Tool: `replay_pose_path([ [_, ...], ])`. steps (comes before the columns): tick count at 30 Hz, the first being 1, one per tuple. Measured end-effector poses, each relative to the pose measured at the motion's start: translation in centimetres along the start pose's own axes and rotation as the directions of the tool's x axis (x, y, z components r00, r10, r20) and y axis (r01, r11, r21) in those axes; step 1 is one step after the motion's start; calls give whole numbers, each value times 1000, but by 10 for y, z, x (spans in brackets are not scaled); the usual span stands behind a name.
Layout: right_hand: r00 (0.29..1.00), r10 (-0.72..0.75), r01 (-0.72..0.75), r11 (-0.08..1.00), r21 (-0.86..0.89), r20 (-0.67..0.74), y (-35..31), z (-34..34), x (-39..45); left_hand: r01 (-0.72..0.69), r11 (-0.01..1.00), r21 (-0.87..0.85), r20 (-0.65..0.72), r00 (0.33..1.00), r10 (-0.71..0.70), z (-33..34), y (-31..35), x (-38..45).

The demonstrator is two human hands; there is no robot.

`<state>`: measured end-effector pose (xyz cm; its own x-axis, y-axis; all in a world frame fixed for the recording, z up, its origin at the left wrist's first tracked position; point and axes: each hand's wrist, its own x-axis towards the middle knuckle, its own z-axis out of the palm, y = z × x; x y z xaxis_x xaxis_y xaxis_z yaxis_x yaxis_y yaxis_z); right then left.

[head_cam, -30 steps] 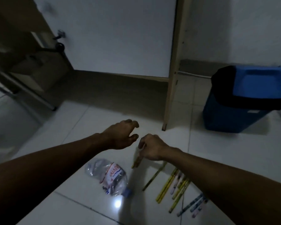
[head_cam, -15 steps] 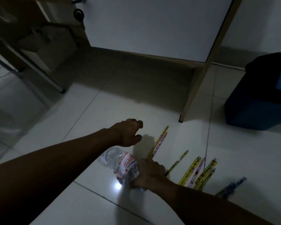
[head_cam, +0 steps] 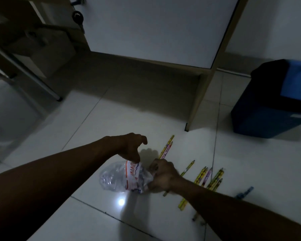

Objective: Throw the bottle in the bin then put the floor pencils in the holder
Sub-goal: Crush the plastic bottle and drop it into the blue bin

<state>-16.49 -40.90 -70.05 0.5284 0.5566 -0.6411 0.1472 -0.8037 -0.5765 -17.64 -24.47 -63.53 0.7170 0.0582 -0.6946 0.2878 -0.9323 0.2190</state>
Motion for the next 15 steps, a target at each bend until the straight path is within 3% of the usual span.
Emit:
replay_pose_path([
  [4,999,-4,8,993,115,-36,10,-59,-8,-5,1000,1,68,998,5,-1,18,1],
  [10,984,19,24,972,232,-179,43,-144,-49,-121,992,-42,-70,991,118,-18,75,13],
  [15,936,80,51,932,359,-342,90,-200,-101,-311,947,-85,-199,936,290,-32,147,32],
])
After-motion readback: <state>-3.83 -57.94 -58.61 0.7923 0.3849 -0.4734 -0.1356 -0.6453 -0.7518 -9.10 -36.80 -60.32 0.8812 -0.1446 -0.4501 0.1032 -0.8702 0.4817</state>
